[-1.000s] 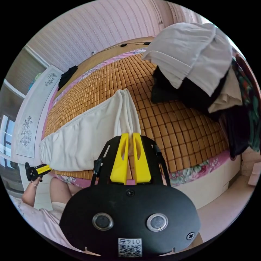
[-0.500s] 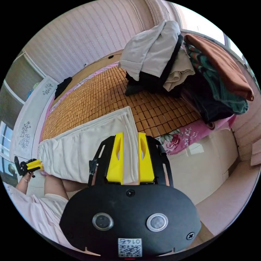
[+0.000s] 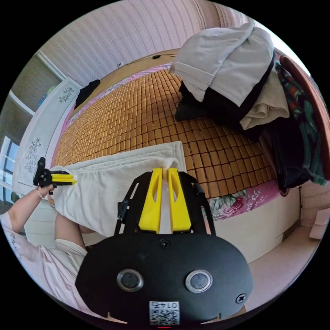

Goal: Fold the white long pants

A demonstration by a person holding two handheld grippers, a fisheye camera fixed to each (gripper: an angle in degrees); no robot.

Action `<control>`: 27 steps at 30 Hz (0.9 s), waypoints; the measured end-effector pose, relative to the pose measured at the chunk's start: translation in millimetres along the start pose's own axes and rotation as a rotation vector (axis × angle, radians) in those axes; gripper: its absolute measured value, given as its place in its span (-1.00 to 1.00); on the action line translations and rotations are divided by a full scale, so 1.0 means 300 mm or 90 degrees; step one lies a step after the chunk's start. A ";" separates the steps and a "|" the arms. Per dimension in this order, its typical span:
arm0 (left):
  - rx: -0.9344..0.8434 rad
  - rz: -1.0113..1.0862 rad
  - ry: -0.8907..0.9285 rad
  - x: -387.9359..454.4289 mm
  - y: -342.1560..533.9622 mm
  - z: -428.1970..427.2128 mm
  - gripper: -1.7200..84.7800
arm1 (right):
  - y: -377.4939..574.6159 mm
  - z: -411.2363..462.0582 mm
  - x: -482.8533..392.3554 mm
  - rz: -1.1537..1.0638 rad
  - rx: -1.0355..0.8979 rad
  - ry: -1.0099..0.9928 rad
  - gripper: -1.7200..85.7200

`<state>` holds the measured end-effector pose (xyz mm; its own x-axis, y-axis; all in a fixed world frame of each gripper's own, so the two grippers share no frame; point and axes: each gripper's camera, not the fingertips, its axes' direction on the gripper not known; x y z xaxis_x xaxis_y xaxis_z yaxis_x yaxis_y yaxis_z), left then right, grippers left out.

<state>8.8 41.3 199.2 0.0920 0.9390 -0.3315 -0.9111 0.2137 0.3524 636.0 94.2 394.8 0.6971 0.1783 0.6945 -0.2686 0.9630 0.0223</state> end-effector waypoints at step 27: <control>0.146 -0.216 0.084 -0.005 0.558 -0.223 -0.82 | 0.194 0.270 0.363 0.295 -0.131 -0.144 -0.61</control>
<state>-170.6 57.7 200.1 0.3049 0.7660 -0.5660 -0.7237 0.5726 0.3851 642.5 153.2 529.9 0.3704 0.5672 0.7356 -0.3623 0.8174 -0.4479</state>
